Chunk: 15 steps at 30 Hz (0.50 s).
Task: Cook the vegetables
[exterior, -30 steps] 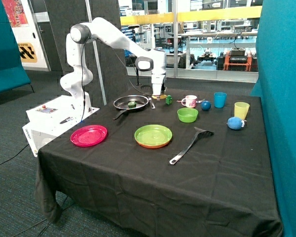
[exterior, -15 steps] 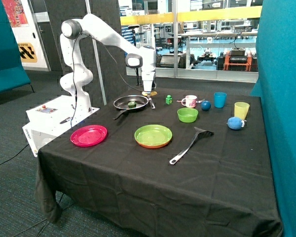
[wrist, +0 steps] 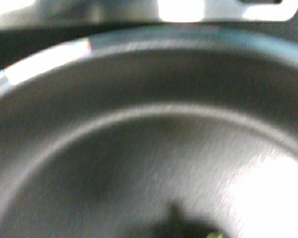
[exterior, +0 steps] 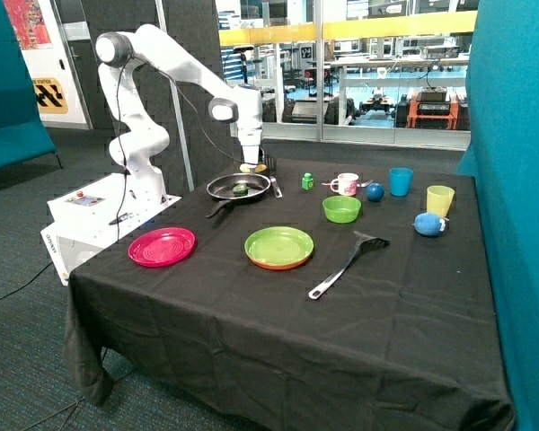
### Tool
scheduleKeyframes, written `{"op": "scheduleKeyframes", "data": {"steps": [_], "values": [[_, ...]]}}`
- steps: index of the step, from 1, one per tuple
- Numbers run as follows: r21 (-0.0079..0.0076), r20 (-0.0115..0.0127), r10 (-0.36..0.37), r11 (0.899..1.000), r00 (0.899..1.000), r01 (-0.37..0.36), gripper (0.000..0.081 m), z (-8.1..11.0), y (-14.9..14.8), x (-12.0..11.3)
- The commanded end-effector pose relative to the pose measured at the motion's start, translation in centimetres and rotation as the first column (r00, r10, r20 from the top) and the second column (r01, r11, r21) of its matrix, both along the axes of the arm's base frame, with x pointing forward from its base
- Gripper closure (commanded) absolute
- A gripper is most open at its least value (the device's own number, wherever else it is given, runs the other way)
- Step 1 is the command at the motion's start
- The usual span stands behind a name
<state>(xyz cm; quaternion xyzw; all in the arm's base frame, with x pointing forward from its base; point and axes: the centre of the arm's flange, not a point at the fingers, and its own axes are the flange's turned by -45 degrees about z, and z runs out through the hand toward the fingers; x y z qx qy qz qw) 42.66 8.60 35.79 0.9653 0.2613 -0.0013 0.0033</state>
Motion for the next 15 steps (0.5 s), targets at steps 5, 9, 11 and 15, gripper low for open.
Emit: {"op": "scheduleKeyframes", "data": {"steps": [5,9,11,15], "values": [[0.0071,0.0008,0.078,0.997,0.997,-0.078,0.0808,-0.8,0.1,-5.4],[0.0071,0.0008,0.102,0.995,0.995,-0.102,0.0808,-1.7,0.1,-6.8],[0.0071,0.0008,0.113,0.994,0.994,-0.113,0.0808,-2.1,0.2,-7.1],[0.0071,0.0008,0.148,0.989,0.989,-0.148,0.0808,-2.2,0.8,-7.1]]}}
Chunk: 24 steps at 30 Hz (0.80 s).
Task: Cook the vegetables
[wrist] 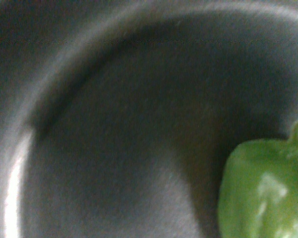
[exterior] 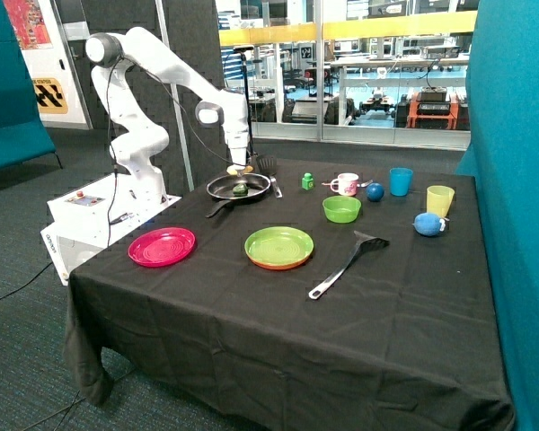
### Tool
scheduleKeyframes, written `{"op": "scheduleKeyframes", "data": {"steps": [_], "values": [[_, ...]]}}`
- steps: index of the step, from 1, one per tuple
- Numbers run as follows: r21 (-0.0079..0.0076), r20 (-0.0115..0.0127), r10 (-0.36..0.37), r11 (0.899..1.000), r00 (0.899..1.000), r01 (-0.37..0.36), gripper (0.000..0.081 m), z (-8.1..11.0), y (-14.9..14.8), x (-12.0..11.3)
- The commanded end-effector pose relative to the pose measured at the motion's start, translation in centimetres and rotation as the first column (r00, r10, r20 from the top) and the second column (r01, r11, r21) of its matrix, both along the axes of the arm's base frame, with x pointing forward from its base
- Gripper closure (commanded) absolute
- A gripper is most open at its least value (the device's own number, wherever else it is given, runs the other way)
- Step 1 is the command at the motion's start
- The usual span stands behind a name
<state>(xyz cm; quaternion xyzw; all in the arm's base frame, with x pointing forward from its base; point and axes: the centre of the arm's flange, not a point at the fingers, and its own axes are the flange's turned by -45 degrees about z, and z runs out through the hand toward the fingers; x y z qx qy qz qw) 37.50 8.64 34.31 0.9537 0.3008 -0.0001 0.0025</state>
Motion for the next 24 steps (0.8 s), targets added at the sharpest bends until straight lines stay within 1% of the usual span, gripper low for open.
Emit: {"op": "scheduleKeyframes", "data": {"steps": [1,2,3,5,6,8,13,19,24], "values": [[0.0049,-0.0013,0.072,0.997,0.997,-0.072,0.0808,-0.8,1.0,-1.9],[0.0049,-0.0013,0.075,0.997,0.997,-0.075,0.0808,-0.8,1.1,-1.9],[0.0049,-0.0013,0.108,0.994,0.994,-0.108,0.0808,-0.8,1.5,-1.9],[0.0049,-0.0013,0.108,0.994,0.994,-0.108,0.0808,-0.8,1.8,-2.0],[0.0049,-0.0013,0.151,0.989,0.989,-0.151,0.0808,-0.9,2.4,-2.2],[0.0049,-0.0013,0.164,0.986,0.986,-0.164,0.0808,-1.0,3.0,-2.5],[0.0049,-0.0013,0.216,0.976,0.976,-0.216,0.0808,-1.8,4.4,-3.6],[0.0049,-0.0013,0.218,0.976,0.976,-0.218,0.0808,-3.3,4.9,-4.3],[0.0049,-0.0013,0.209,0.978,0.978,-0.209,0.0808,-4.1,4.6,-4.2]]}}
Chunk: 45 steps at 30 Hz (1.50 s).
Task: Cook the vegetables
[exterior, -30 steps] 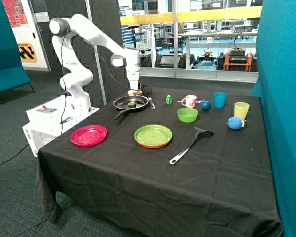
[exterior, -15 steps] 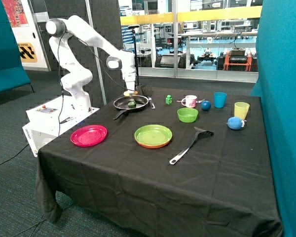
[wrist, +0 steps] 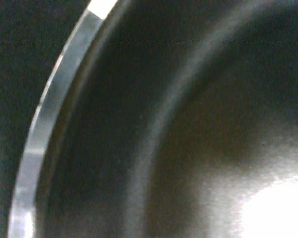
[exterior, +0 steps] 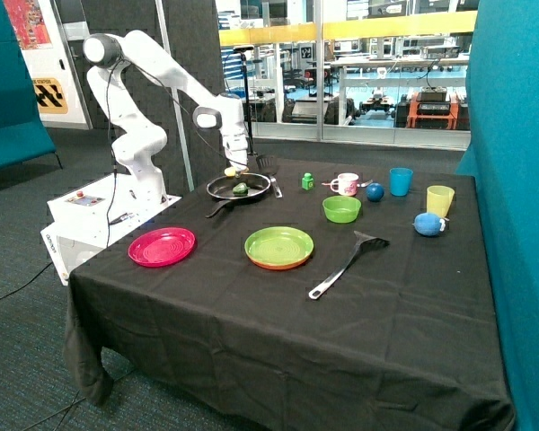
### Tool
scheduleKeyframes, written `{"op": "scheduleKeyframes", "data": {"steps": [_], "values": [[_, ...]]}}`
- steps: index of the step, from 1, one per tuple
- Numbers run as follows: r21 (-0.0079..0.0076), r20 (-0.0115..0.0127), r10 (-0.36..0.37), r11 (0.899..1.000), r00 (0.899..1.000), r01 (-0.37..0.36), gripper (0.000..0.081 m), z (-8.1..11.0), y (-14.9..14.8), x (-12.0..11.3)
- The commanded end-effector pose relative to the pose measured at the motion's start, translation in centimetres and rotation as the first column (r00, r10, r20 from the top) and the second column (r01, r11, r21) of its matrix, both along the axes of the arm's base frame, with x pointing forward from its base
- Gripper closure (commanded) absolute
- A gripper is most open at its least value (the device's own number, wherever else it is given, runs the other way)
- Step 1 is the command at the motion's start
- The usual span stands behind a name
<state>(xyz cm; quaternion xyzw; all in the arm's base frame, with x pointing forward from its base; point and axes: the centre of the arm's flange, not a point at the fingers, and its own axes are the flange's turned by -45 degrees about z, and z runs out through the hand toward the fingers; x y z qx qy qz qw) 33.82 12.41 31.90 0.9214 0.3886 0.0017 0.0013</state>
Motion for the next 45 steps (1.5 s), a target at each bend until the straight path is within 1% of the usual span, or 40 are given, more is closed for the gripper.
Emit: {"op": "scheduleKeyframes", "data": {"steps": [1,11,15,21,28,29,31,32,33,34,35,36,38,39,40,41,42,43,45], "values": [[0.0011,-0.0042,0.019,1.0,1.0,-0.019,0.0808,-1.9,0.7,-0.4],[0.0011,-0.0042,-0.016,1.0,1.0,0.016,0.0808,-2.8,-0.1,0.7],[0.0011,-0.0042,-0.049,0.999,0.999,0.049,0.0808,-3.1,-1.0,1.5],[0.0011,-0.0042,-0.065,0.998,0.998,0.065,0.0808,-3.3,-1.8,2.2],[0.0011,-0.0042,-0.066,0.998,0.998,0.066,0.0808,-3.5,-2.1,2.4],[0.0011,-0.0042,-0.064,0.998,0.998,0.064,0.0786,-3.5,-2.1,2.4],[0.0011,-0.0042,-0.06,0.998,0.998,0.06,0.0659,-3.5,-2.1,2.5],[0.0011,-0.0042,-0.058,0.998,0.998,0.058,0.0658,-3.5,-2.1,2.6],[0.0011,-0.0042,-0.058,0.998,0.998,0.058,0.0593,-3.5,-2.1,2.6],[0.0011,-0.0042,-0.057,0.998,0.998,0.057,0.0577,-3.5,-2.1,2.6],[0.0011,-0.0042,-0.056,0.998,0.998,0.056,0.0537,-3.5,-2.1,2.7],[0.0011,-0.0042,-0.055,0.998,0.998,0.055,0.0472,-3.5,-2.1,2.7],[0.0011,-0.0042,-0.053,0.999,0.999,0.053,0.037,-3.4,-2.1,2.7],[0.0011,-0.0042,-0.053,0.999,0.999,0.053,0.0343,-3.4,-2.1,2.7],[0.0011,-0.0042,-0.053,0.999,0.999,0.053,0.034,-3.4,-2.1,2.7],[0.0011,-0.0042,-0.054,0.999,0.999,0.054,0.0371,-3.4,-2.1,2.7],[0.0011,-0.0042,-0.055,0.998,0.998,0.055,0.0374,-3.3,-2.1,2.8],[0.0011,-0.0042,-0.055,0.998,0.998,0.055,0.0319,-3.3,-2.1,2.8],[0.0011,-0.0042,-0.056,0.998,0.998,0.056,0.0235,-3.2,-2.1,2.9]]}}
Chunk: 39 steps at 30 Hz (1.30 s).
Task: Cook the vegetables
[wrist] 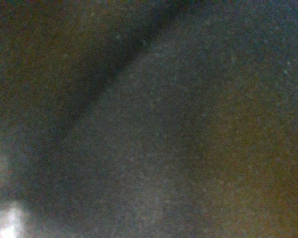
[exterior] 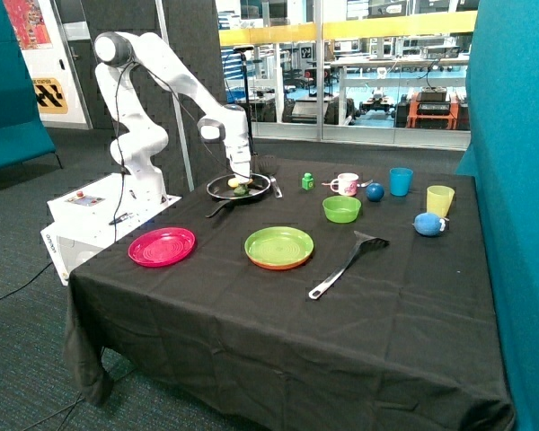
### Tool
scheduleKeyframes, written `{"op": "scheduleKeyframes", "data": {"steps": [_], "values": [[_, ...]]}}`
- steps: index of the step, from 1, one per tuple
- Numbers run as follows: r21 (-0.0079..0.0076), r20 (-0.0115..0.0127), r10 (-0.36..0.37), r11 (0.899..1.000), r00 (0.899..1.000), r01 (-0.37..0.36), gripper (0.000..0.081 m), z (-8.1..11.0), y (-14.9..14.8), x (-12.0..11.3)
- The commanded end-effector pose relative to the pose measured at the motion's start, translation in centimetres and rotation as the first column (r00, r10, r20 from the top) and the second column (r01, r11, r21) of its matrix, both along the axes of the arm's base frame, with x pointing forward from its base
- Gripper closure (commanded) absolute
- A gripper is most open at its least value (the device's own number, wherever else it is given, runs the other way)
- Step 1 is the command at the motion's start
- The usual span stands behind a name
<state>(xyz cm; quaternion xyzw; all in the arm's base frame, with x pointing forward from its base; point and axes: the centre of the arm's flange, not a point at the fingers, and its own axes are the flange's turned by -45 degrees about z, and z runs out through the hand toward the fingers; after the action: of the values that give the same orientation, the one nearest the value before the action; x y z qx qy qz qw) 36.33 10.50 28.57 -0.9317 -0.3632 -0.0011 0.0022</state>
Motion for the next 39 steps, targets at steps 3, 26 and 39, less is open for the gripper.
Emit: {"op": "scheduleKeyframes", "data": {"steps": [3,26,39], "values": [[-0.0048,-0.0005,-0.006,1.0,1.0,0.006,0.0185,0.1,-0.1,0.5],[-0.0048,-0.0005,-0.024,1.0,1.0,0.024,0.0138,1.0,-0.8,0.6],[-0.0048,-0.0005,-0.044,0.999,0.999,0.044,0.0274,4.4,-0.9,2.6]]}}
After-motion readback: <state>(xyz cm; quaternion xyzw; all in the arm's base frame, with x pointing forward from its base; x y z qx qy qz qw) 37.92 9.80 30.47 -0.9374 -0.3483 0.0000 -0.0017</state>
